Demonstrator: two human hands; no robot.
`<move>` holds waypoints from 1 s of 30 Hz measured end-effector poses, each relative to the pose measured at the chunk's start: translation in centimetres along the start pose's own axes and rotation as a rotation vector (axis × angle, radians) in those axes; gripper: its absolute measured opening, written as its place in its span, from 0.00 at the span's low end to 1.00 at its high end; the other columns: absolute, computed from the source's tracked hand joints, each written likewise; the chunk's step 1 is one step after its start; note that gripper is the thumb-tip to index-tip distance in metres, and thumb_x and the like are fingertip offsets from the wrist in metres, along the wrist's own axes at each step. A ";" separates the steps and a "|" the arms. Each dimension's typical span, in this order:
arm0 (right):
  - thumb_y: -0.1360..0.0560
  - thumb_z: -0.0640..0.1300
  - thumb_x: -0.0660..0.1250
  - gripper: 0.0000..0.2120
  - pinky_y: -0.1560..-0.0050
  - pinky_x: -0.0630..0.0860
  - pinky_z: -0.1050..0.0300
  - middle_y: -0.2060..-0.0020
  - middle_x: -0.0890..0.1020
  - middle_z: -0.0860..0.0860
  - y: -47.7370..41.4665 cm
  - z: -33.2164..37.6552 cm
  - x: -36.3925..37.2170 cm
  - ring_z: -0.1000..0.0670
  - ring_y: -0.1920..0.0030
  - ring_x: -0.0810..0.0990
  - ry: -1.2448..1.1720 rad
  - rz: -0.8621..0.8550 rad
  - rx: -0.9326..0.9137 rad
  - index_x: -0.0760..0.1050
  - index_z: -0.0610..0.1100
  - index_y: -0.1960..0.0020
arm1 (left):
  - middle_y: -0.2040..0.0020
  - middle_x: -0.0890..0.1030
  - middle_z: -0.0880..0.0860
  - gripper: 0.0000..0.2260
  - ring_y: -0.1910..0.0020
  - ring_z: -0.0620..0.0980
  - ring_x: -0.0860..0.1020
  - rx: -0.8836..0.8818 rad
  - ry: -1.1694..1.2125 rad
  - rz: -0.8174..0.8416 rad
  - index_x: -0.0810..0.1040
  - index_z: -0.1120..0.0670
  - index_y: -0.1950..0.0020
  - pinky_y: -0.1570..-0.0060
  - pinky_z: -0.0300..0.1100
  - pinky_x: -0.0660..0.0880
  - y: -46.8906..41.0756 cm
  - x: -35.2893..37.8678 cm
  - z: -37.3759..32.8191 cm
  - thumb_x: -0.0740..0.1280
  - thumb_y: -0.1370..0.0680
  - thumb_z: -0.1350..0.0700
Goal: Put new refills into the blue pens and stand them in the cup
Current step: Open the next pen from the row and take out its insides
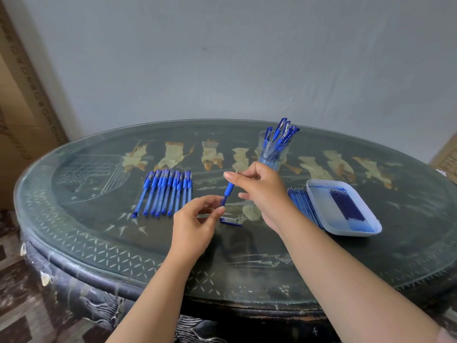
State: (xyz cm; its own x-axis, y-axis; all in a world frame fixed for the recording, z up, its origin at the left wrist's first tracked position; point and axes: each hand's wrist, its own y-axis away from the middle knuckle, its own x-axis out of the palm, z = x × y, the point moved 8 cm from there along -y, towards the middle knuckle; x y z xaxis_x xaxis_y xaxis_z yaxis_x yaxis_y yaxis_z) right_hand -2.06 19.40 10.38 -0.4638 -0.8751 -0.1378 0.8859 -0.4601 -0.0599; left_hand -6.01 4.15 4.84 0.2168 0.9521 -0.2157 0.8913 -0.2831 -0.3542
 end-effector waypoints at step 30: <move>0.21 0.39 0.65 0.16 0.46 0.75 0.55 0.48 0.73 0.50 0.4 -5.3 2.8 0.50 0.50 0.76 0.871 0.357 -0.081 0.76 0.46 0.34 | 0.52 0.84 0.46 0.09 0.54 0.38 0.81 -0.078 0.030 -0.066 0.82 0.48 0.45 0.52 0.33 0.78 -0.3 -0.8 0.9 0.69 0.23 0.60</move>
State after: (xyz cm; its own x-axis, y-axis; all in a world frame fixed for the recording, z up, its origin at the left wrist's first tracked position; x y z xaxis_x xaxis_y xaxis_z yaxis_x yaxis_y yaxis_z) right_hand -2.89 17.56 4.76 -0.0223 -0.5271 -0.8495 0.9872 -0.1460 0.0647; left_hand -6.82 3.38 4.26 0.1678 0.9717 -0.1664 0.9320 -0.2114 -0.2944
